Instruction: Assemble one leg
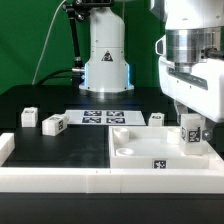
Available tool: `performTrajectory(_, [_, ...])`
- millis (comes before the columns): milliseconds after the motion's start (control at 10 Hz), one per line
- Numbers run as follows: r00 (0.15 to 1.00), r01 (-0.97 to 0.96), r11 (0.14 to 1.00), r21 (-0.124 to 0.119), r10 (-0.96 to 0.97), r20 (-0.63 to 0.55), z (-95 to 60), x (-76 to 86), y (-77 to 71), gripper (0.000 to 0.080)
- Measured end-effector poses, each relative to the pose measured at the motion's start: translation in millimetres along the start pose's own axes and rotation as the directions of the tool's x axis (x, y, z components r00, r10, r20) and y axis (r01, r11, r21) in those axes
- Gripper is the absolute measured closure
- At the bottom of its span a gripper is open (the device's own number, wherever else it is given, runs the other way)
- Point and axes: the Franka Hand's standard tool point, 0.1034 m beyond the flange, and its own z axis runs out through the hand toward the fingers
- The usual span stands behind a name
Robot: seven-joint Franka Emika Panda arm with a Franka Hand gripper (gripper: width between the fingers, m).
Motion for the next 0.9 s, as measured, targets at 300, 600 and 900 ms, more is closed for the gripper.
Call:
performTrajectory(300, [0.959, 0.285, 0.959, -0.002, -0.285, 0.001, 1.2, -2.9, 0.2, 0.0151])
performTrajectory(600, [0.816, 0.578, 0.816, -0.012, -0.578, -0.009, 0.8, -4.3, -0.6, 0.0150])
performTrajectory(900, [0.533, 0.845, 0.534, -0.034, -0.846, -0.016, -2.1, 4.1, -2.8, 0.0150])
